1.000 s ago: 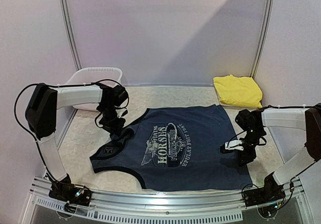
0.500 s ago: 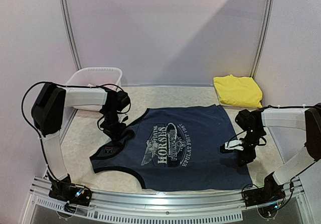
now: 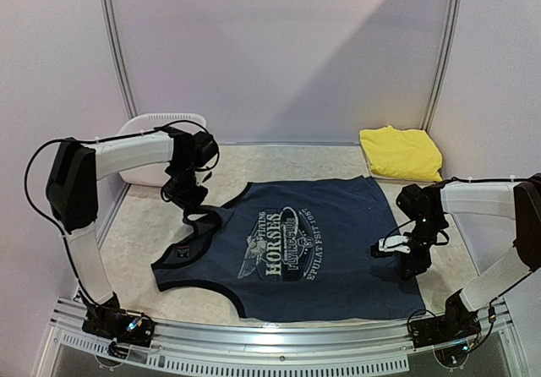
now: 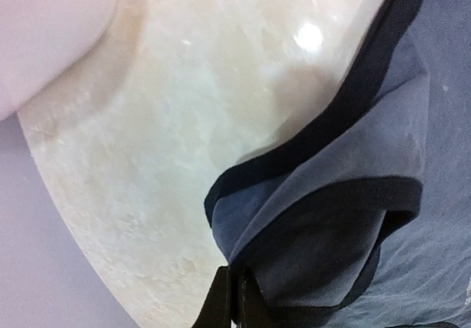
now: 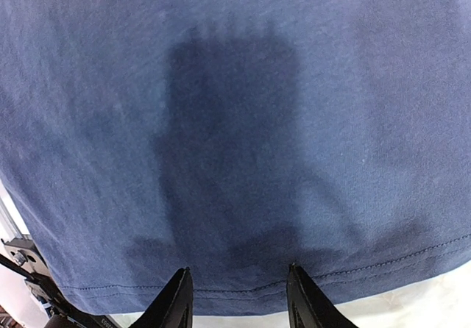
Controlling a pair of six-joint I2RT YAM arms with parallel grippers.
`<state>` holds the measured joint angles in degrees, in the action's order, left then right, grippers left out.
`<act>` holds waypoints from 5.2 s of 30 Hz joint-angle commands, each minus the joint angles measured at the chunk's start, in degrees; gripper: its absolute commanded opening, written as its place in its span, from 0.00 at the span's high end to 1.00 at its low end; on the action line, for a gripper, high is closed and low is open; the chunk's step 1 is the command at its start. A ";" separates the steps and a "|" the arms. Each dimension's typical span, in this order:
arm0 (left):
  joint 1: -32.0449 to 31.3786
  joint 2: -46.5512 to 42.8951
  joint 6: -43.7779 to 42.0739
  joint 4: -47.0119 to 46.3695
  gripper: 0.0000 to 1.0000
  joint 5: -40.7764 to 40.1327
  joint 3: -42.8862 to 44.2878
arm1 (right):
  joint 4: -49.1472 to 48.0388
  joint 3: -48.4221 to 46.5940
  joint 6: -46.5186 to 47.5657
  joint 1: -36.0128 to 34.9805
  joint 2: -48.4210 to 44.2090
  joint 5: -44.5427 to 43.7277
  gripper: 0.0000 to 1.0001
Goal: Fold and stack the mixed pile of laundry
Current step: Adjust the flattened tank top at the center of the board.
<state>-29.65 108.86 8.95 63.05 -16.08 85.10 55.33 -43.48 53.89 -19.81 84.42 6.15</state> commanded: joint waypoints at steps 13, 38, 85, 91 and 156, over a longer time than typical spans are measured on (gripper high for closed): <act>-1.06 2.69 -6.03 4.65 0.99 -26.80 7.58 | -1.10 0.77 -1.97 0.26 -0.46 1.62 0.57; -3.73 -9.48 5.80 -4.62 0.56 6.49 -8.23 | 2.23 -4.74 -4.15 1.71 -3.35 7.10 0.55; -5.23 -16.51 13.49 -23.52 0.58 10.65 -23.61 | -9.36 -39.01 -21.05 8.87 33.24 4.41 0.48; -6.62 -32.94 24.60 -17.95 0.58 9.45 -38.50 | -9.28 -39.26 -21.89 9.00 32.26 5.82 0.48; 1.82 31.41 16.21 -18.57 0.52 16.97 41.24 | -9.32 -62.47 -21.89 10.54 43.08 -1.44 0.54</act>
<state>-29.63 135.87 26.11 44.60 -5.04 121.01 46.00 -106.21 32.32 -9.41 127.98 5.65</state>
